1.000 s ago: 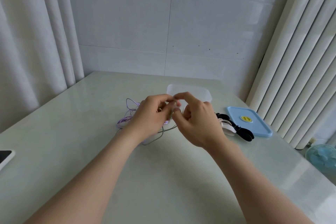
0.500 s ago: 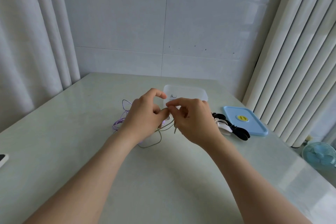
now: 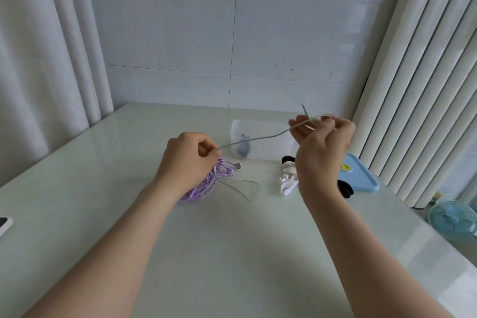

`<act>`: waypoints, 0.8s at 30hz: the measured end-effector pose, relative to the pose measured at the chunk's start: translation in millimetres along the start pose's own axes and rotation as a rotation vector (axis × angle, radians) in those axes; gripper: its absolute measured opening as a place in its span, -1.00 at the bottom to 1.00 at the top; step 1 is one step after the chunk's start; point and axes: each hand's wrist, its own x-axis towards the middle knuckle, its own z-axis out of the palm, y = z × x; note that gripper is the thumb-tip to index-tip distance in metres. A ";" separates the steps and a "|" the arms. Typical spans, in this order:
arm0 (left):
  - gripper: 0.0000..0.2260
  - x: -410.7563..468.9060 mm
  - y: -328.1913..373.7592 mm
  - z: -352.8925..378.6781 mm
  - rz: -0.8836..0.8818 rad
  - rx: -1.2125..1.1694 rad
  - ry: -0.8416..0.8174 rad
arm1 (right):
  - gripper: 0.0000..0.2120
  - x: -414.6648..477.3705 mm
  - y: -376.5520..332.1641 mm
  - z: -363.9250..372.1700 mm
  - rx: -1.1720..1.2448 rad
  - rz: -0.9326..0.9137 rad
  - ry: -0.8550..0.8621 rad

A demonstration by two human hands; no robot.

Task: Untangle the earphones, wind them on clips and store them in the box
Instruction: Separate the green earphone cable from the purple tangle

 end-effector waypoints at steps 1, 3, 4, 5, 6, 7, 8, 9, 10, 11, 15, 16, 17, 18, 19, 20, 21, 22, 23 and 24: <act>-0.87 1.0 -4.2 -0.4 0.004 0.026 0.020 | -0.83 2.4 -4.6 0.1 0.178 0.132 0.023; -0.83 0.8 -7.9 -2.4 0.014 0.032 0.037 | -0.86 6.9 -13.1 -0.6 0.475 0.419 0.048; -0.81 0.4 -7.7 -2.7 0.017 0.024 0.039 | -0.85 8.7 -14.3 -2.3 0.532 0.532 0.054; -0.78 0.2 -7.2 -2.8 0.016 0.018 0.044 | -0.83 8.6 -14.8 -3.7 0.497 0.607 0.037; -0.74 0.2 -6.3 -2.1 0.016 0.018 0.052 | -0.83 8.2 -13.9 -5.2 0.365 0.637 0.000; -0.68 0.0 -5.1 -1.3 0.012 0.021 0.061 | -0.82 7.5 -11.7 -5.3 0.172 0.617 -0.056; -0.62 -0.7 -3.2 -0.6 0.004 0.023 0.070 | -0.79 5.7 -9.2 -5.1 -0.046 0.550 -0.125; -0.58 -1.6 -1.4 -0.2 -0.011 0.024 0.077 | -0.75 2.9 -8.0 -4.4 -0.246 0.458 -0.193; -0.56 -2.0 0.2 0.2 -0.029 0.030 0.078 | -0.70 -0.4 -7.7 -3.4 -0.407 0.366 -0.259; -0.56 -1.8 1.2 0.6 -0.048 0.035 0.076 | -0.67 -4.1 -8.5 -2.9 -0.539 0.296 -0.327; -0.65 -2.9 7.5 -0.8 -0.113 0.003 0.061 | -0.72 -16.5 -0.2 -3.9 -1.004 0.172 -0.653; -0.68 -3.3 9.7 -1.6 -0.128 -0.014 0.027 | -0.74 -18.8 1.9 -4.8 -1.086 0.148 -0.725; -0.73 -4.2 12.5 -2.6 -0.142 -0.028 -0.024 | -0.77 -21.0 2.9 -5.1 -1.131 0.138 -0.787; -0.78 -5.1 15.7 -3.4 -0.163 -0.058 -0.079 | -0.80 -22.9 2.8 -5.1 -1.139 0.146 -0.841; -0.81 -5.7 18.6 -3.8 -0.192 -0.118 -0.118 | -0.83 -24.3 1.9 -5.0 -1.119 0.166 -0.880; -0.81 -5.9 20.9 -3.5 -0.221 -0.198 -0.144 | -0.86 -24.6 3.0 -5.0 -1.098 0.179 -0.896; -0.81 -5.8 22.0 -3.4 -0.246 -0.275 -0.170 | -0.86 -24.4 4.8 -4.9 -1.087 0.166 -0.898; -0.80 -6.0 23.0 -3.4 -0.262 -0.337 -0.198 | -0.82 -23.4 8.3 -4.9 -1.099 0.124 -0.898; -0.79 -6.0 24.1 -3.3 -0.269 -0.376 -0.225 | -0.73 -22.3 12.1 -5.6 -1.126 0.072 -0.903; -0.79 -6.4 25.1 -3.2 -0.269 -0.402 -0.245 | -0.64 -22.1 15.4 -5.8 -1.143 0.019 -0.923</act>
